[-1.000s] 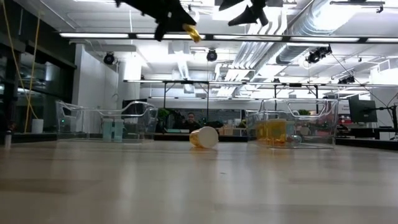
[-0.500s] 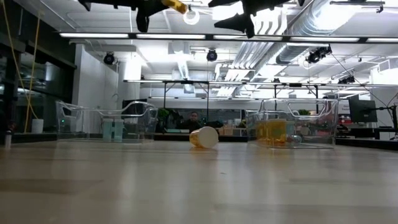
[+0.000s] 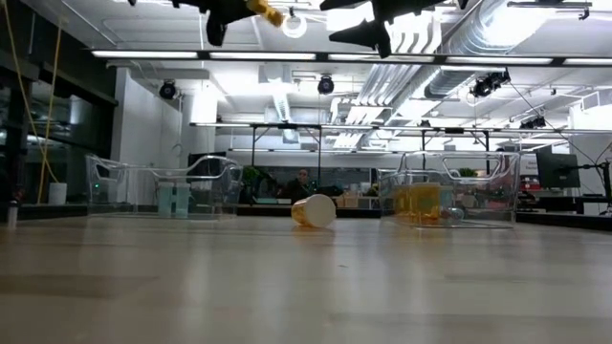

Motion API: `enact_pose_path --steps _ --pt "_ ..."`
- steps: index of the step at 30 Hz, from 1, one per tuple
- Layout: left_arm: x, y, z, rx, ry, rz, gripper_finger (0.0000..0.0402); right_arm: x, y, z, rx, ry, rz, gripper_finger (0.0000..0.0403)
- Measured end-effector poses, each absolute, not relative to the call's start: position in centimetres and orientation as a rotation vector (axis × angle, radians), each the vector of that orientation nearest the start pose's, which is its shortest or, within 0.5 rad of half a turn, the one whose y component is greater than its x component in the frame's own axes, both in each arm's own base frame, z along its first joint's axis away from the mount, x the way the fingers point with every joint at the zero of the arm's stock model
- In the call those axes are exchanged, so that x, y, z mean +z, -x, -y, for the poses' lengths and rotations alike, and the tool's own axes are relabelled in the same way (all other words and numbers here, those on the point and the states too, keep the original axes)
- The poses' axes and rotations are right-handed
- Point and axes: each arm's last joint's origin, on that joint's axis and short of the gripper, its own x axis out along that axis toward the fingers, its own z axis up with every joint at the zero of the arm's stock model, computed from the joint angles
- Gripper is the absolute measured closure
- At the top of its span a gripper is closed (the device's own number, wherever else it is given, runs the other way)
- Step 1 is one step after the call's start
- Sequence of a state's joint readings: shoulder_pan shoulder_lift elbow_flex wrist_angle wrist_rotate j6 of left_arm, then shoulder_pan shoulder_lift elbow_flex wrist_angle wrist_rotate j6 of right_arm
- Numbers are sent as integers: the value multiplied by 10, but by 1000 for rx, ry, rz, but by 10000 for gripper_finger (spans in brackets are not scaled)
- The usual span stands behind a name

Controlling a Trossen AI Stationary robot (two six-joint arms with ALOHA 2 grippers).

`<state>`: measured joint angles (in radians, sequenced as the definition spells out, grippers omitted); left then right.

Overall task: Pick and place medicine bottles into bin by pill shape (circle, oval)
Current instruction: Put the orange tablet bottle into the left transparent bin

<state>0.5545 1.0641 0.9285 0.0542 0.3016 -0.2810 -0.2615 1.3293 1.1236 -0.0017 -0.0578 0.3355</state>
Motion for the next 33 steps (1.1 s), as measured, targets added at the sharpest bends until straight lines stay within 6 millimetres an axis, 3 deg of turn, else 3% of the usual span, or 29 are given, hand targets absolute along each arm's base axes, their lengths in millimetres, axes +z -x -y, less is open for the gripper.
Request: enact_pose_path --steps 5,8,11,14,20,33 --pt "369 -192 -134 538 195 -231 299 349 -294 78 -242 -370 -164 123" --pt "360 -185 -150 696 209 -374 299 349 -293 78 -246 -370 -164 123" --pt "339 -179 -167 824 350 -483 299 349 -293 78 -263 -368 -165 123" --pt "304 -175 -179 909 485 -617 299 349 -293 78 -265 -367 -164 123" --pt "243 -169 -183 1069 641 -780 299 347 -293 78 -271 -369 -179 123" --pt "186 -169 -184 1182 772 -861 299 347 -291 85 -340 -359 -169 123"
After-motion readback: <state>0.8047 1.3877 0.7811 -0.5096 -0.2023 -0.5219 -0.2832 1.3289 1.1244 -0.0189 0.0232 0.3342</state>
